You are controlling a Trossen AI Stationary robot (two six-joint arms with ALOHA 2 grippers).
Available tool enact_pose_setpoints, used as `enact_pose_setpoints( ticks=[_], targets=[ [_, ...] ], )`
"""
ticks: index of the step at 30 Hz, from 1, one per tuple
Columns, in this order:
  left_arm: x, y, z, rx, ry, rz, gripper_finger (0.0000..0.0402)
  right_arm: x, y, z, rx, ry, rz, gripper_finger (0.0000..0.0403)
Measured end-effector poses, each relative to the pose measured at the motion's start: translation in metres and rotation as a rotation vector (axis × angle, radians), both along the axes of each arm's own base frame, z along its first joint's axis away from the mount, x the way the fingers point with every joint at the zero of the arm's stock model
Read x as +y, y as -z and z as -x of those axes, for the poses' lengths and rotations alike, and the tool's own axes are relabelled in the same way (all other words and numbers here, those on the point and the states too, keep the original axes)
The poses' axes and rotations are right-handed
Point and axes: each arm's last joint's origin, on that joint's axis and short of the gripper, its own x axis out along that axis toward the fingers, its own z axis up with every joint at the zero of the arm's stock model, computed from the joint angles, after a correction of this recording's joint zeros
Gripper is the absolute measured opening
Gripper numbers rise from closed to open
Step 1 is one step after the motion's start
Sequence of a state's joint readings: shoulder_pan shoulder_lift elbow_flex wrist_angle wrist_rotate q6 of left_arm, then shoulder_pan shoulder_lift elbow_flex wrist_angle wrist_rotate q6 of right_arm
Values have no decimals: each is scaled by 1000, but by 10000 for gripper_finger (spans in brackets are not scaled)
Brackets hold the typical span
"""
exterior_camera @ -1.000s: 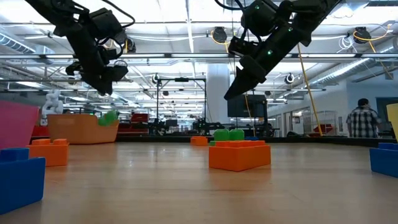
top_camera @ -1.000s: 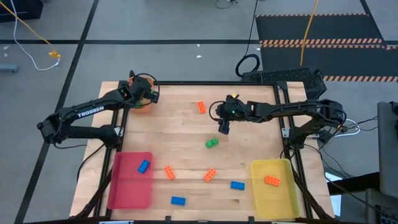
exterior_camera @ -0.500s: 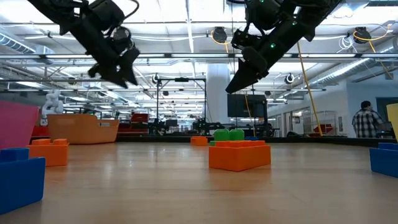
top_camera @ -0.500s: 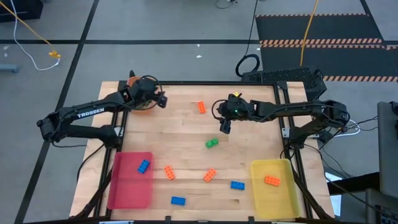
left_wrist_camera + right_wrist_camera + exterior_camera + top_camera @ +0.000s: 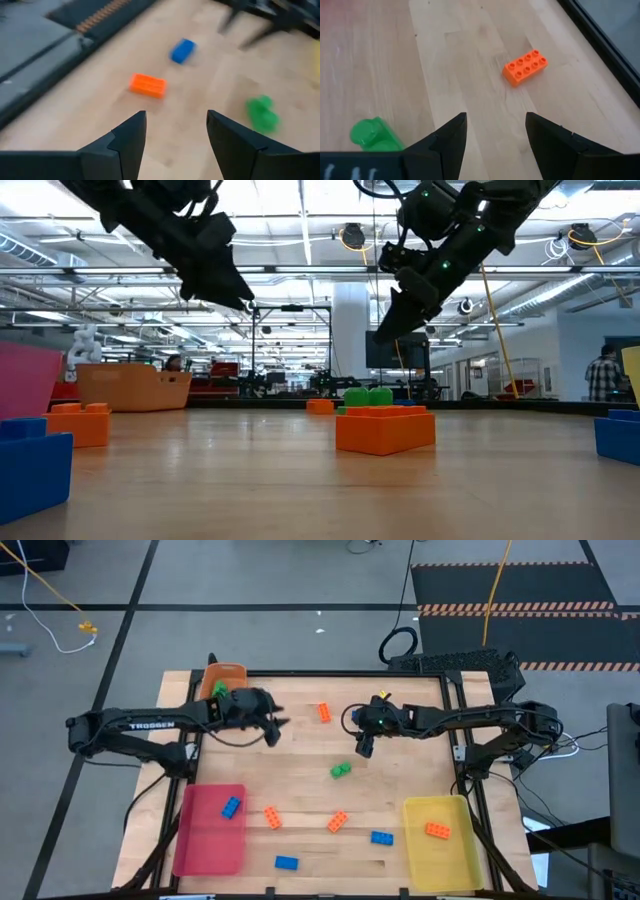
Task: Sort & place blocks by color
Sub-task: Put the blue game piece into the red bin
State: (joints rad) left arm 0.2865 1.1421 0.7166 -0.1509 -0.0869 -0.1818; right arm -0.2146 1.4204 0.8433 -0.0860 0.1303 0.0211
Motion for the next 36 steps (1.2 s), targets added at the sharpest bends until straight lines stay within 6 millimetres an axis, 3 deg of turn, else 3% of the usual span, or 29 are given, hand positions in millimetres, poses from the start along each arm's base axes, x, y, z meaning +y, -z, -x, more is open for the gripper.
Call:
enact_pose_setpoints(
  ticks=[6,17,24,29,36],
  targets=[
    [-18,13,-16,43,103,-7,209,-3,2,3,43,22,46,196],
    [-12,56,-49,94,96,27,209,-29,12,20,195,108,56,196],
    [-19,55,-51,73,149,66,209,-36,17,22,242,78,53,196],
    [-24,52,-53,38,172,54,209,-43,35,19,315,73,46,196],
    [-15,33,-64,-179,157,-32,209,-51,45,3,303,76,54,196]
  ],
)
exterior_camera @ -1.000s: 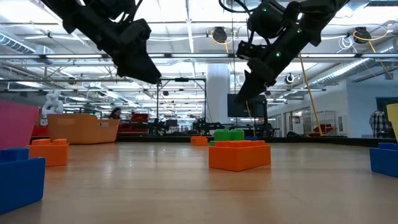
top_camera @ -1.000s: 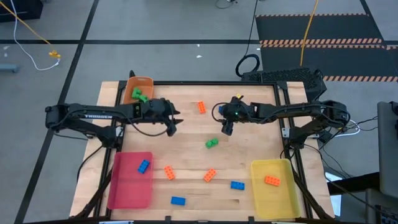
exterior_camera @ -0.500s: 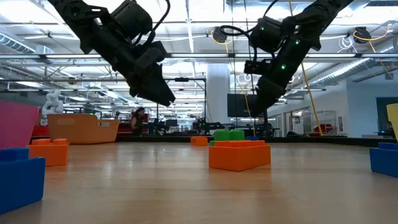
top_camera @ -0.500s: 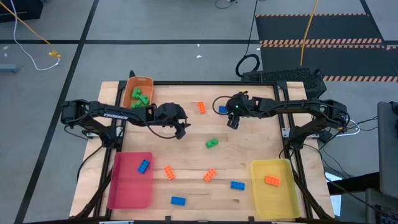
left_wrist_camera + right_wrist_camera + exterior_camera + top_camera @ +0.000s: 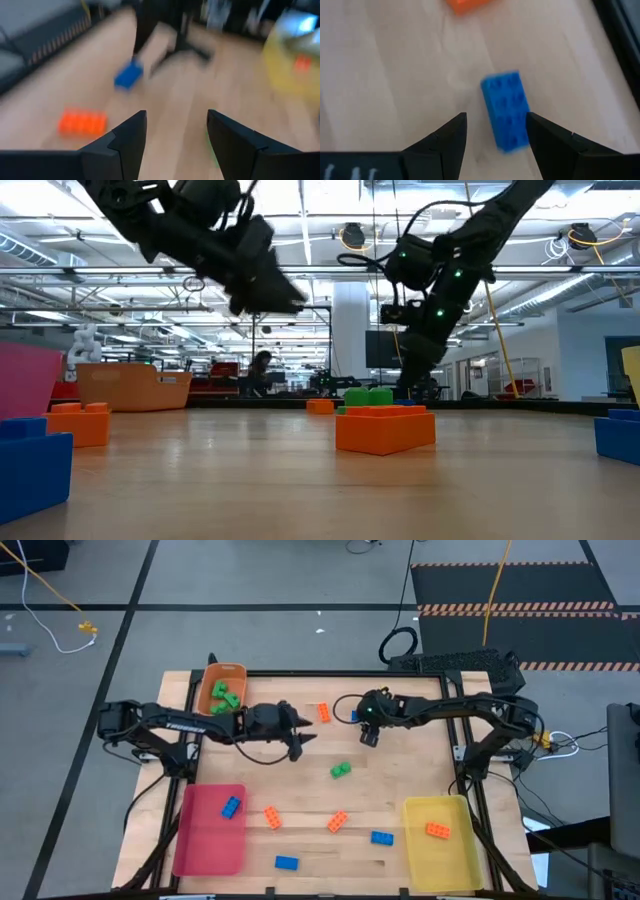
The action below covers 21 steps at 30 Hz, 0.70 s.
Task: Sort & place blocks by color
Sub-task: Put the blue game piece into the red bin
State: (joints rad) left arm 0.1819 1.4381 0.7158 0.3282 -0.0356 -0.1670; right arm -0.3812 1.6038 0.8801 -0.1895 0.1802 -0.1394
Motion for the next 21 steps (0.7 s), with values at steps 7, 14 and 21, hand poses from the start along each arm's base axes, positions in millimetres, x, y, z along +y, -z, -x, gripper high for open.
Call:
enact_pose_setpoints(
  ticks=[7,14,21],
  targets=[
    [7,-14,-6,-180,9,-13,209,-14,22,-8,65,49,16,197],
    [7,-10,-5,-147,10,-10,209,-12,18,-8,87,17,69,228],
    [7,-9,-5,-121,21,-37,209,-16,11,-6,81,8,127,290]
  ],
)
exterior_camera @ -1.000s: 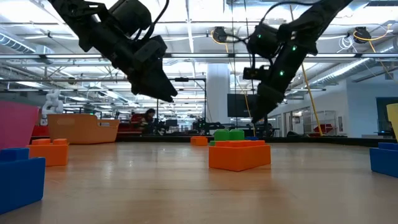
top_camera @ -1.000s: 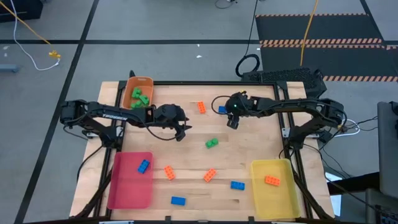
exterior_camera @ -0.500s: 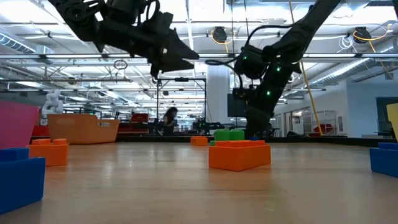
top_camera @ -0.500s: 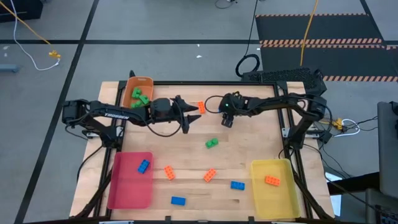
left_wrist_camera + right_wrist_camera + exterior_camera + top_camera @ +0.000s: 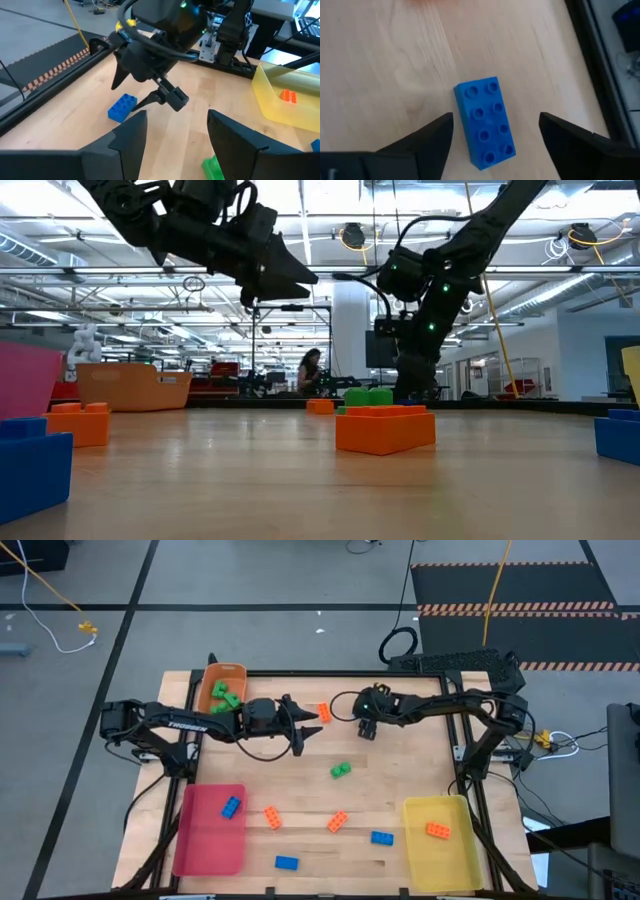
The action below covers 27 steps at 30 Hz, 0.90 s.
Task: Sort & place blocks by color
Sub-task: Put the blue game piece into the red bin
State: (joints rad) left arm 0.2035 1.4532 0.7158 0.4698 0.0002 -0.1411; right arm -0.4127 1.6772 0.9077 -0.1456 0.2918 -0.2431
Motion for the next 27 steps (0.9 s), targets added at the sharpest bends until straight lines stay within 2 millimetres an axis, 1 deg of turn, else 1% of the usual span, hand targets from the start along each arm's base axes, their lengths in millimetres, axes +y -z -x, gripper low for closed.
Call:
enact_pose_setpoints(
  ticks=[3,6,10,15,18,21,27],
  targets=[
    [0,0,0,0,0,-2,209,-5,6,1,-6,40,-32,304],
    [0,0,0,1,2,-1,209,-11,13,2,-13,74,-63,306],
    [-3,1,0,8,11,0,209,-17,22,2,-13,90,-100,301],
    [-7,1,-1,15,24,1,209,-13,23,1,-37,96,-150,284],
    [-7,2,-1,21,25,2,209,-10,23,0,-37,91,-163,264],
    [-7,2,-1,19,23,8,209,-8,25,1,-46,93,-212,233],
    [-10,3,-1,23,30,22,209,-1,32,7,-11,85,-247,137]
  ],
)
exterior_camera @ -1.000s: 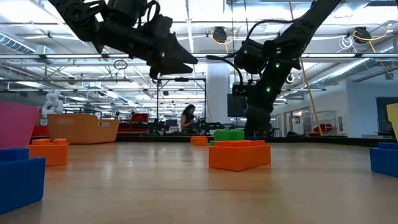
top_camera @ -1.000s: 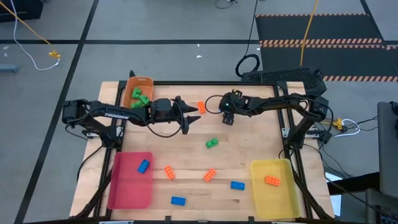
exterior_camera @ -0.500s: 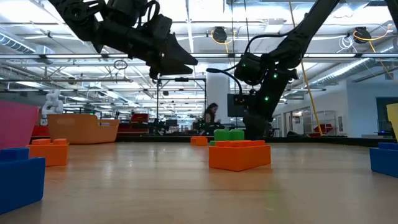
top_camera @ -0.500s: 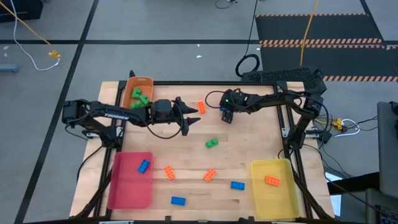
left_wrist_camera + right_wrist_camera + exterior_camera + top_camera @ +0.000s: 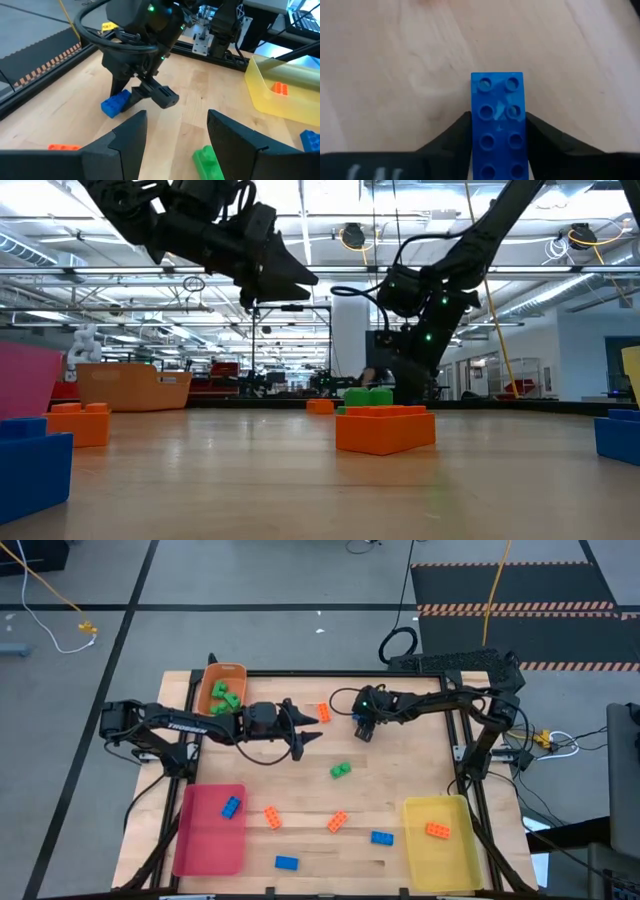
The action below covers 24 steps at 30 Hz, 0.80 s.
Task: Sort & place blocks by color
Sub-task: Put the blue game piece into the red bin
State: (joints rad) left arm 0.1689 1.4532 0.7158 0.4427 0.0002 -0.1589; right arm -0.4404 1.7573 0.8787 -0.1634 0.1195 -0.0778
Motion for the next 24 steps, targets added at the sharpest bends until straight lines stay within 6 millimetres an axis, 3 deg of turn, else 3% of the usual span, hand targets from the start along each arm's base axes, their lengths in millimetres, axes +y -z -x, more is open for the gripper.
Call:
enact_pose_setpoints(
  ticks=[4,8,11,15,20,24],
  targets=[
    [-3,0,0,-1,9,1,209,7,0,-1,-10,-25,-51,132],
    [-6,0,-1,3,8,17,209,19,-13,-2,-43,-68,-51,132],
    [-9,1,-1,9,20,9,209,31,-33,-2,-97,-112,-27,132],
    [-14,1,-2,21,38,-73,209,49,-72,-9,-293,-176,54,132],
    [-17,0,-2,33,7,-179,209,75,-106,-17,-530,-289,104,132],
    [-18,-3,-3,9,13,-222,209,93,-115,-24,-619,-365,129,132]
  ],
)
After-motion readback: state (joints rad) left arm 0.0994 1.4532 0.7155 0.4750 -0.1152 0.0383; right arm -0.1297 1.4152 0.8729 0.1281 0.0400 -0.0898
